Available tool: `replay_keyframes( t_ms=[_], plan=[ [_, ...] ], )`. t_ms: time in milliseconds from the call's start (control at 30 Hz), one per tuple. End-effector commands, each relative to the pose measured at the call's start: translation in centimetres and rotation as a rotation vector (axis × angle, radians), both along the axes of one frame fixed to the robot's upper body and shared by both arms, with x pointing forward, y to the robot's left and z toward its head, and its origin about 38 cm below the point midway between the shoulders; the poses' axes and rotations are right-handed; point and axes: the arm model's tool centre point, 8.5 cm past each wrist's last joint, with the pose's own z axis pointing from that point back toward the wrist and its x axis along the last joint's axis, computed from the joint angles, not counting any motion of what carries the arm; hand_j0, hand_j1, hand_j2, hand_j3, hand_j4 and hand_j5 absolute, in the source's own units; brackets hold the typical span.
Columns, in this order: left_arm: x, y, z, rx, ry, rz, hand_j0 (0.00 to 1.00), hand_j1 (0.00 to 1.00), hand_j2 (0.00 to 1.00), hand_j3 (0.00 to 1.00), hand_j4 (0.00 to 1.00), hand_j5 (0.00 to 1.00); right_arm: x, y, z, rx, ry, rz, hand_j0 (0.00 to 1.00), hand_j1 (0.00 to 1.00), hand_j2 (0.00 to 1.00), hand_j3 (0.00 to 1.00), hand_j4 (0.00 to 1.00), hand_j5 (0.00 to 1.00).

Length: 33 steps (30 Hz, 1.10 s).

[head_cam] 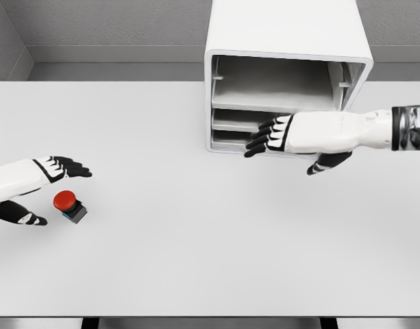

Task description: Slide open multi-storey tabletop storage cabinets and put open load switch and slide close multi-storey tabletop storage cabinets

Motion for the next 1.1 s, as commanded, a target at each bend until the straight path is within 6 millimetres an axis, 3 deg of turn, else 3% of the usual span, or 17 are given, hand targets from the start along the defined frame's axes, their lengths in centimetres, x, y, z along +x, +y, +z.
replay_keyframes(
  t_ms=[0,200,333,967,1067],
  plan=[
    [0.2,0.2,-1.1,-0.014,0.009,0.024,1.0,1.0,1.0,1.0,1.0,1.0,-0.2,0.1,0.0,0.035,0.07,0.001,1.0,1.0,1.0,1.0,1.0,1.0],
    [0.7,1.2,-3.0,-0.02,0.027,0.079,1.0,1.0,1.0,1.0,1.0,1.0,0.0,0.4,1.8,0.088,0.13,0.005,1.0,1.0,1.0,1.0,1.0,1.0],
    [0.8,1.7,-3.7,-0.026,0.037,0.105,1.0,1.0,1.0,1.0,1.0,1.0,1.4,1.5,2.0,0.043,0.161,-0.092,1.0,1.0,1.0,1.0,1.0,1.0],
    [0.3,-0.7,-3.6,-0.036,0.011,0.039,1.0,1.0,1.0,1.0,1.0,1.0,5.1,0.3,2.6,0.028,0.234,-0.333,1.0,1.0,1.0,1.0,1.0,1.0],
    [0.2,-0.7,-4.0,-0.032,0.024,0.04,0.95,0.95,0.95,0.95,0.95,0.95,5.3,0.4,2.6,0.03,0.237,-0.334,1.0,1.0,1.0,1.0,1.0,1.0]
  ],
)
